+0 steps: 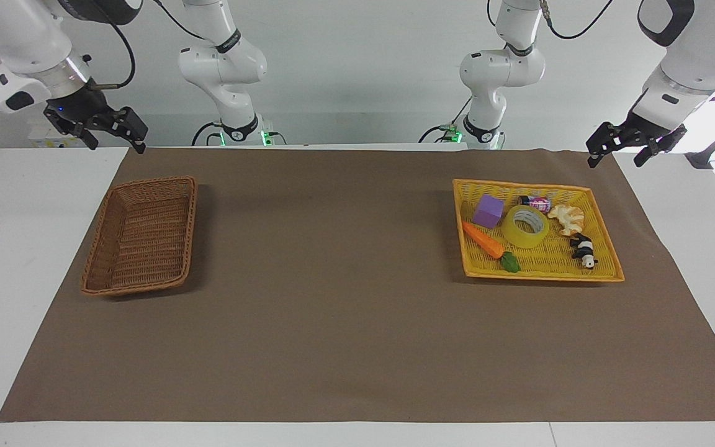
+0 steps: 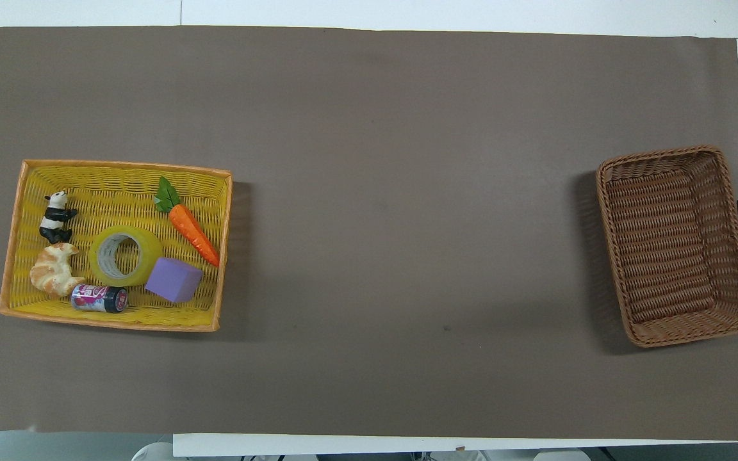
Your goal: Move tape to another basket
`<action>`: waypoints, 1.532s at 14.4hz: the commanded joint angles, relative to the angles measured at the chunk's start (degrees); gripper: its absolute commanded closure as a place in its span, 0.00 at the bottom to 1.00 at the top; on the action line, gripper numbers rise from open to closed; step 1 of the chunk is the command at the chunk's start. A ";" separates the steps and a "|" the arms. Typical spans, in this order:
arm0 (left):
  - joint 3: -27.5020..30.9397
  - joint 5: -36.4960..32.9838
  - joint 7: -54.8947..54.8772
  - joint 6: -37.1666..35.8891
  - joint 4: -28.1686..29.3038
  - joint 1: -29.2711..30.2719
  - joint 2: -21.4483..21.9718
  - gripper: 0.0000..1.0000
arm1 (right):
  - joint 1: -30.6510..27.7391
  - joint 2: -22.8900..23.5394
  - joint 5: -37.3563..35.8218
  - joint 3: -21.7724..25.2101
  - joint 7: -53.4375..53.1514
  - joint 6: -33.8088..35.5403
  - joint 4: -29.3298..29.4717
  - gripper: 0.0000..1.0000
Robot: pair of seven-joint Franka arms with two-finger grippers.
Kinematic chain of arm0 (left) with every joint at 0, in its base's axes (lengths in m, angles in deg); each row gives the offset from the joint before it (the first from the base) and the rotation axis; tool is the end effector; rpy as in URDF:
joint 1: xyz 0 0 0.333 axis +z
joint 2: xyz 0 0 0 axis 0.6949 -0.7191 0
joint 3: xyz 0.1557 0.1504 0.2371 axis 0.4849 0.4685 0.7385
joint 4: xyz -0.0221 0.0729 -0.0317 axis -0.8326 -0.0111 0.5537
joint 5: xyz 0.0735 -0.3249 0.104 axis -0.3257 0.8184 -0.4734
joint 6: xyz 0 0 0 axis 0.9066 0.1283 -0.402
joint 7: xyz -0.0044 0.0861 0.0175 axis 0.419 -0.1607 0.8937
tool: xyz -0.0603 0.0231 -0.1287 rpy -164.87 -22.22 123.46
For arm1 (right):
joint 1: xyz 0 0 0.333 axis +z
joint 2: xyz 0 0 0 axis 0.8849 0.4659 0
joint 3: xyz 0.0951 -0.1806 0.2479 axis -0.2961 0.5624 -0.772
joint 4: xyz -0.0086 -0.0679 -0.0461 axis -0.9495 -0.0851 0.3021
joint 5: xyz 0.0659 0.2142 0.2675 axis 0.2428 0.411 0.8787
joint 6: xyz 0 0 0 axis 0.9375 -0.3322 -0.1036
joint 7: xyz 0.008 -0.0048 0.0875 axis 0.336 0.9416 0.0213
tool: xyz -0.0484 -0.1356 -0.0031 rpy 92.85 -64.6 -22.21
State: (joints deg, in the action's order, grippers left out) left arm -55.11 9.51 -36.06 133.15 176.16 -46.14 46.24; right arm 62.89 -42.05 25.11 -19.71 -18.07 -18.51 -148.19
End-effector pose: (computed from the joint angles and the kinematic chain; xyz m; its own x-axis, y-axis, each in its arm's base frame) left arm 0.4803 -0.0110 0.5969 0.9916 -0.1203 -0.0483 -0.1221 -0.9919 -0.0357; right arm 0.4651 -0.0718 0.6039 0.9841 -0.1189 -0.1320 -0.1176 -0.9929 0.0181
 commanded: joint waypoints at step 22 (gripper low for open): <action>0.25 -0.45 5.20 40.03 45.04 2.21 4.78 0.01 | 0.23 -1.37 -0.14 0.12 0.93 -0.37 -1.60 0.00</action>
State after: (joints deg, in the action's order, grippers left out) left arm -54.91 9.50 -32.01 168.57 219.39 -43.62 52.79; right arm 62.89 -42.05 25.11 -19.71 -18.07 -18.51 -148.19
